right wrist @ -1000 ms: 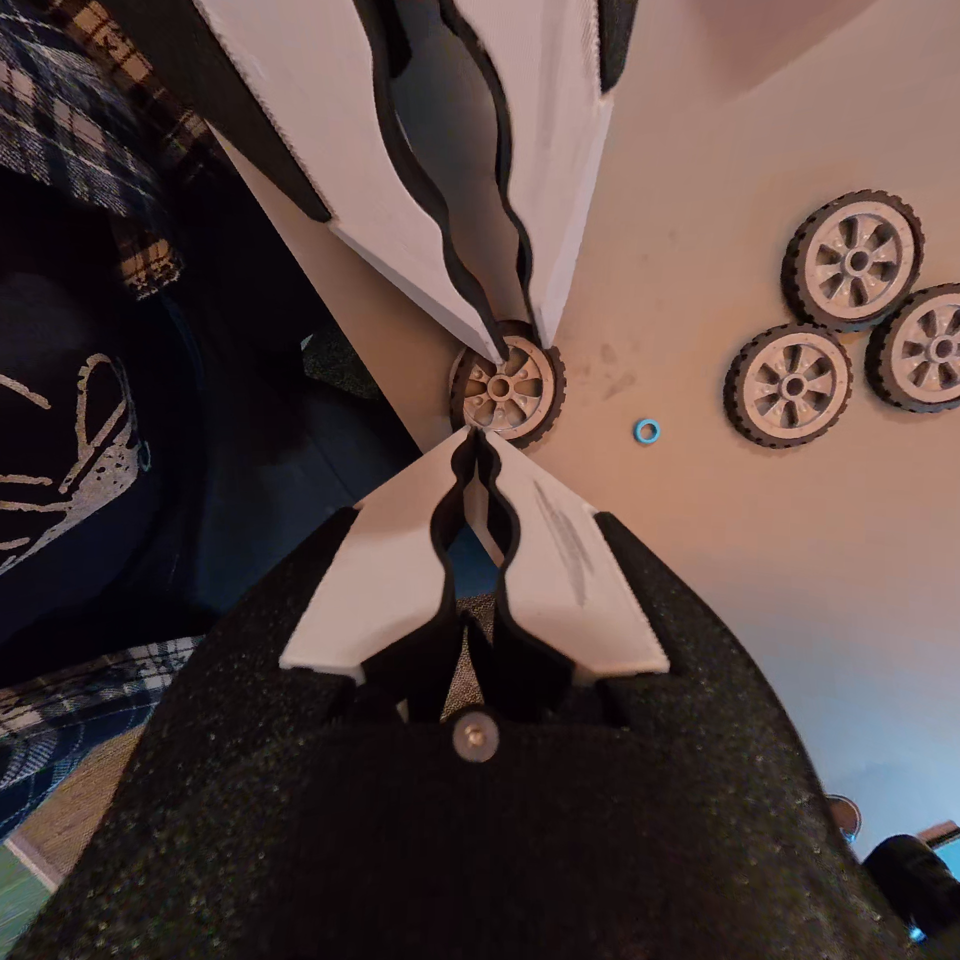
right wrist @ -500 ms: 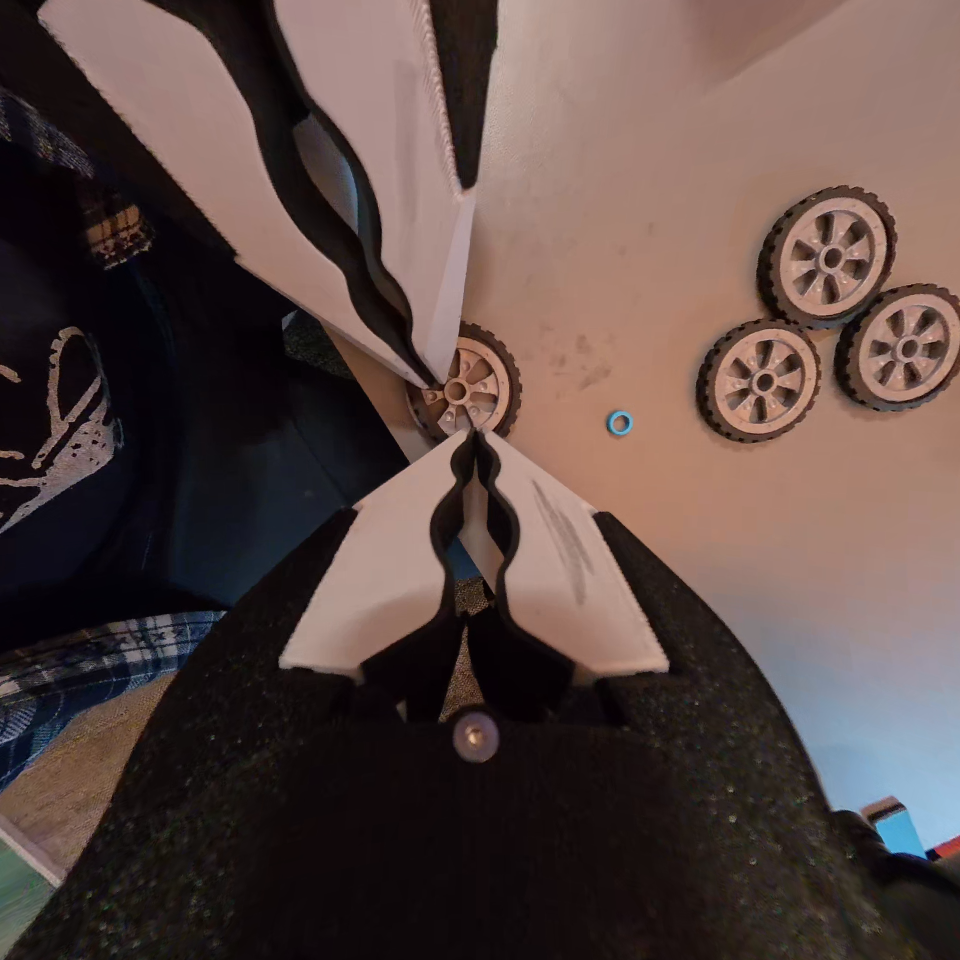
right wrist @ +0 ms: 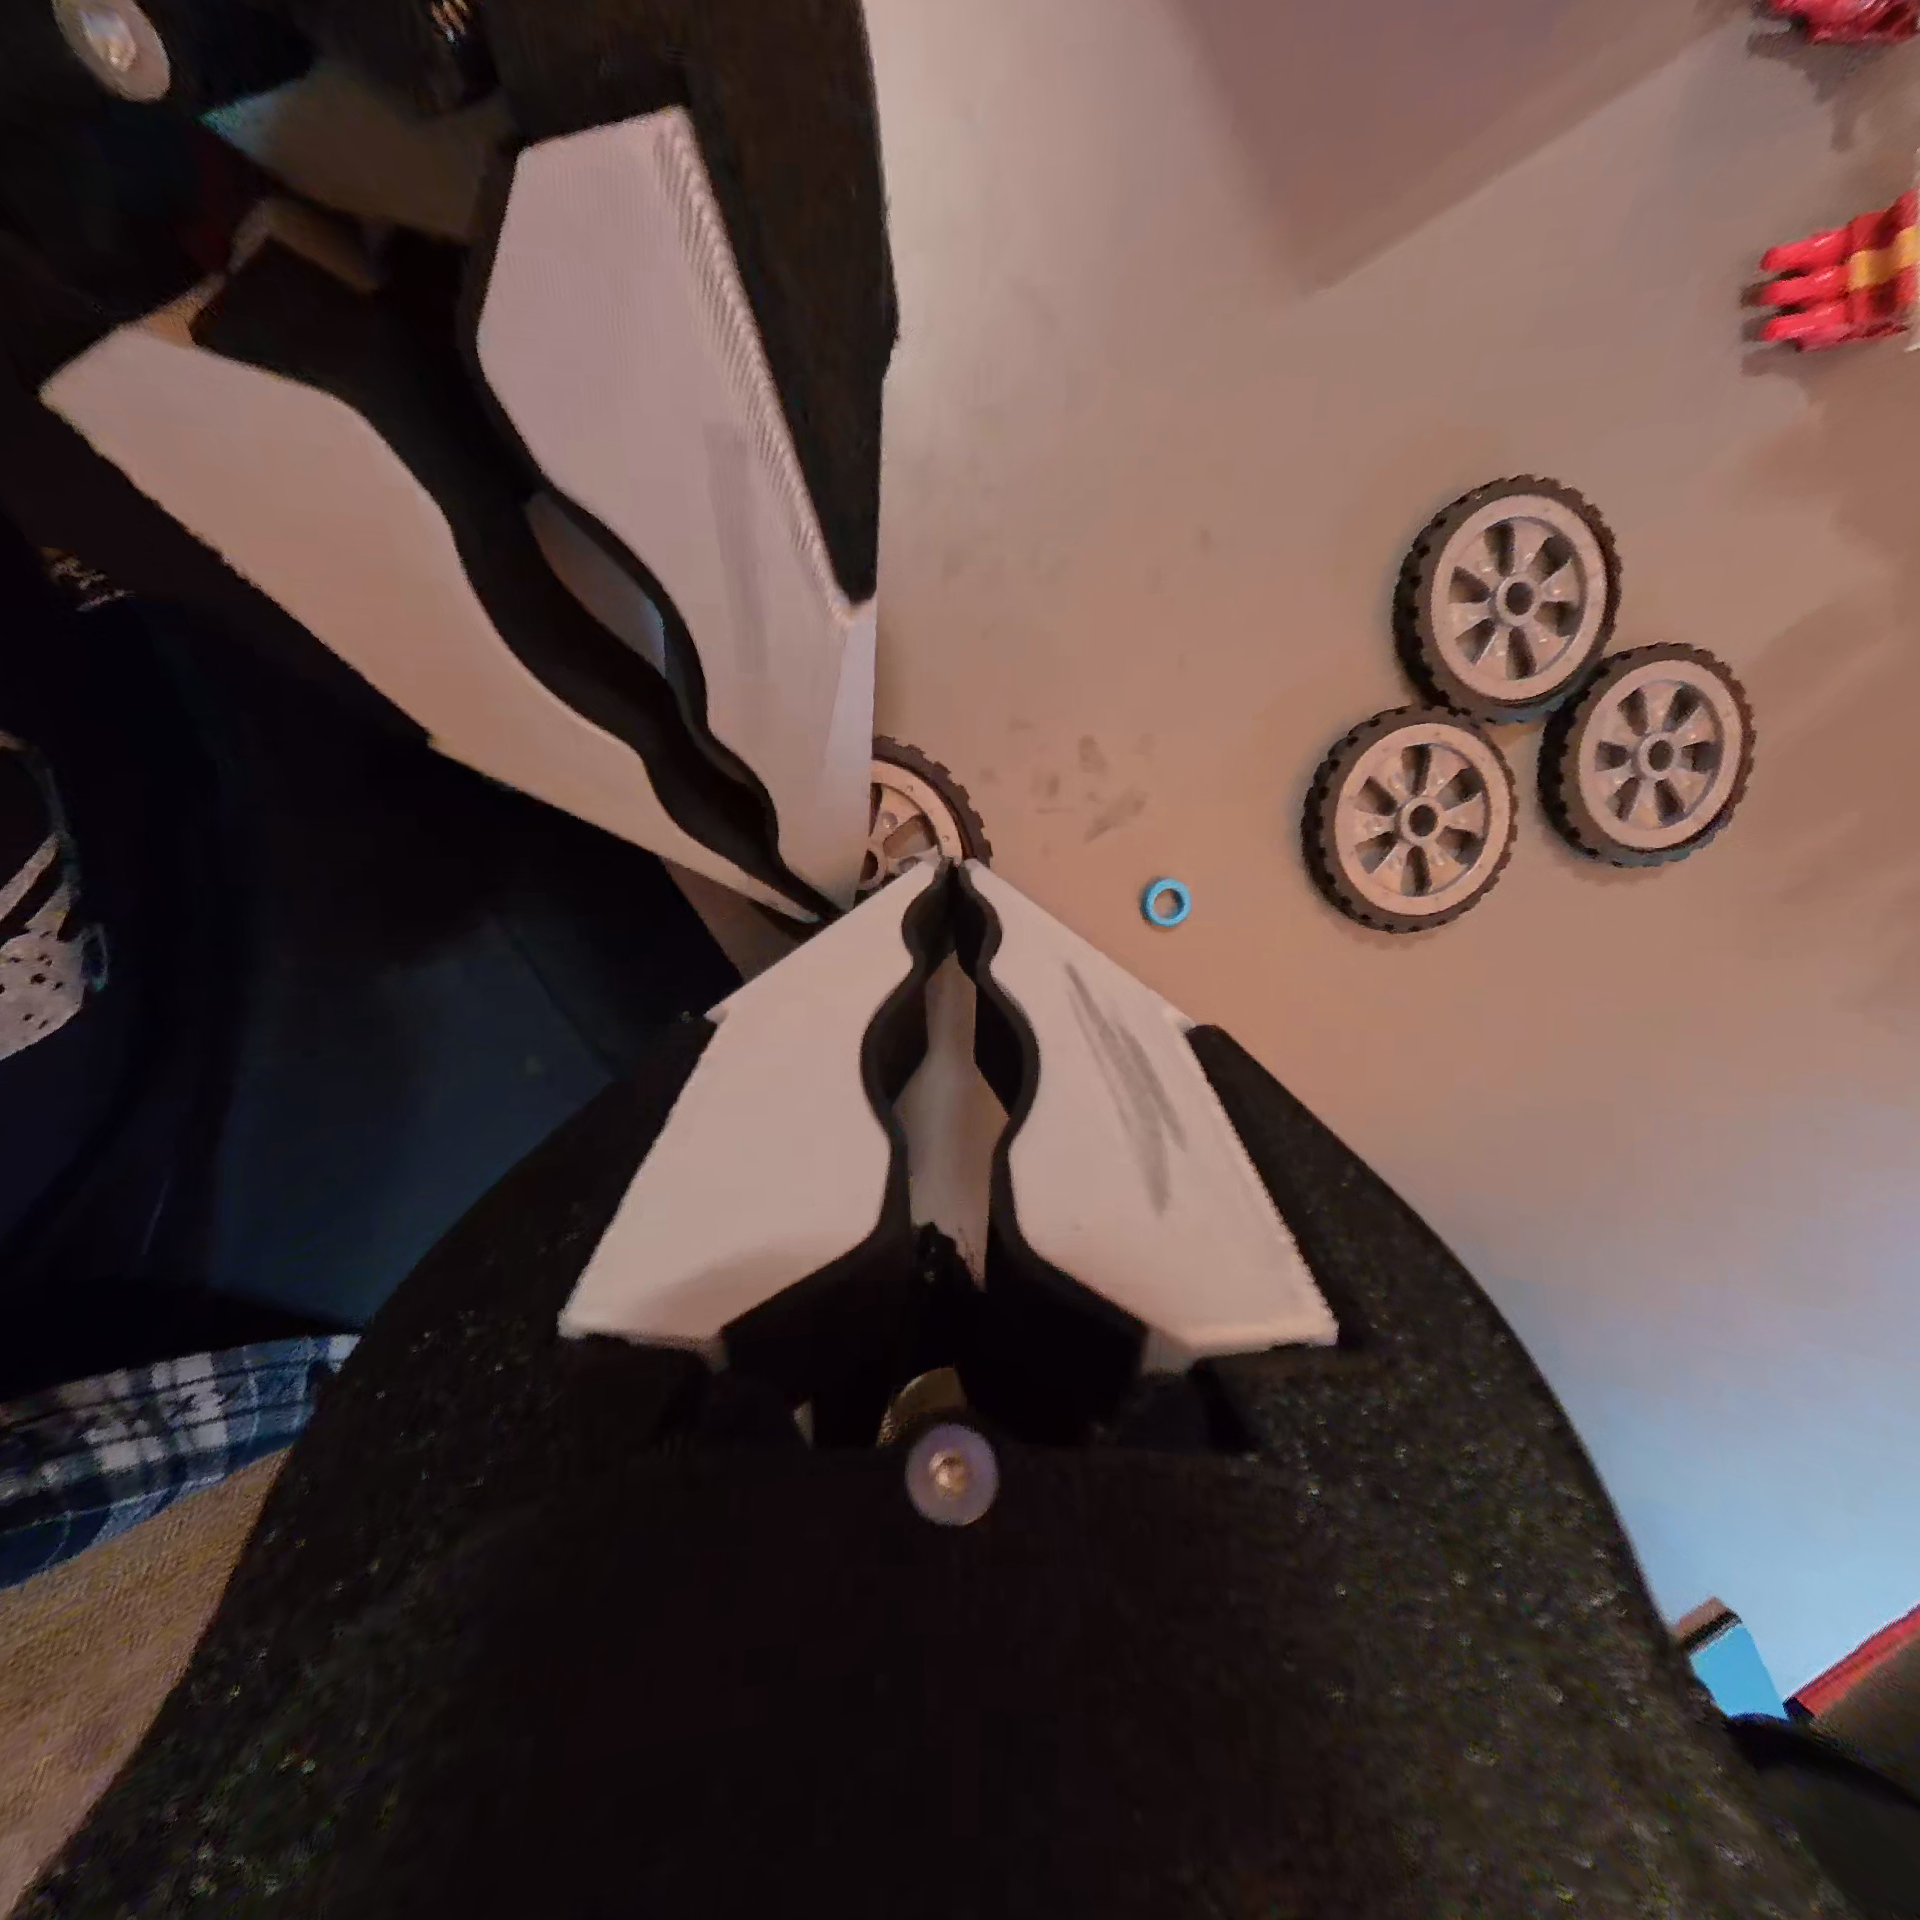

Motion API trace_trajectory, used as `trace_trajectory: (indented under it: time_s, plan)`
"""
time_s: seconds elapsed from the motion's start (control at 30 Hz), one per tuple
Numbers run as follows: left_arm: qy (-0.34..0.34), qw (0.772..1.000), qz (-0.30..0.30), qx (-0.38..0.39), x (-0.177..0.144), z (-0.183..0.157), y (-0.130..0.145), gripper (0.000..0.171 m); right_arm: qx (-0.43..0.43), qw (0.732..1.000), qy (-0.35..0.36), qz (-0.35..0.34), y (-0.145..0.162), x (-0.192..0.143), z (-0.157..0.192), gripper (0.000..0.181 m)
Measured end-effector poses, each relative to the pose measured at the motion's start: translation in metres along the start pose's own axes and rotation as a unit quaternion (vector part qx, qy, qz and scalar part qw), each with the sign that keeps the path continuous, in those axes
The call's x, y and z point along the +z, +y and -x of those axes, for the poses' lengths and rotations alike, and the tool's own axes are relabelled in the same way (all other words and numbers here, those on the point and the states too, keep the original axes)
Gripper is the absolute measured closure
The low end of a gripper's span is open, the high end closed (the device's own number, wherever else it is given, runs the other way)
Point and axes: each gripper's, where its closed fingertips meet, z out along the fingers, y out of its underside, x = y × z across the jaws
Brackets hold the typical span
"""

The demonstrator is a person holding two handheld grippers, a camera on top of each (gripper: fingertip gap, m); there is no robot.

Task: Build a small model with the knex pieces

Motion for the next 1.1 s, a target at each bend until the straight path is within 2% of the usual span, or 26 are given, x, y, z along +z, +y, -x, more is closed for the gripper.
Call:
trace_trajectory:
  time_s: [0.03,0.23,0.33,0.5,0.57,0.8,0.93,1.1]
  plan:
    - [-0.005,1.0,0.002,-0.004,0.001,0.002,0.0,0.171,-0.001,1.0,0.007,-0.001,-0.001,0.001,-0.002,0.181]
    - [-0.017,1.0,0.004,-0.014,0.003,0.008,-0.001,0.171,0.041,0.999,0.026,-0.01,0.001,-0.008,-0.01,0.181]
    - [-0.018,1.0,0.003,-0.018,0.004,0.009,-0.001,0.171,0.062,0.997,0.041,0.011,0.011,-0.011,-0.011,0.181]
    - [-0.028,0.999,0.006,-0.02,0.006,0.01,-0.003,0.171,0.143,0.989,0.033,-0.006,0.016,-0.016,-0.011,0.181]
    - [-0.029,0.999,0.007,-0.023,0.006,0.011,-0.004,0.171,0.167,0.985,0.027,-0.007,0.018,-0.02,-0.008,0.158]
    - [-0.041,0.999,0.01,-0.021,0.009,0.01,-0.007,0.171,0.21,0.977,0.012,-0.023,0.019,-0.014,-0.001,0.164]
    - [-0.048,0.999,0.008,-0.017,0.009,0.01,-0.009,0.171,0.209,0.977,0.018,-0.026,0.02,-0.012,-0.004,0.171]
    - [-0.048,0.999,0.014,-0.012,0.007,0.012,-0.007,0.171,0.147,0.989,0.028,-0.014,0.016,-0.01,-0.007,0.173]
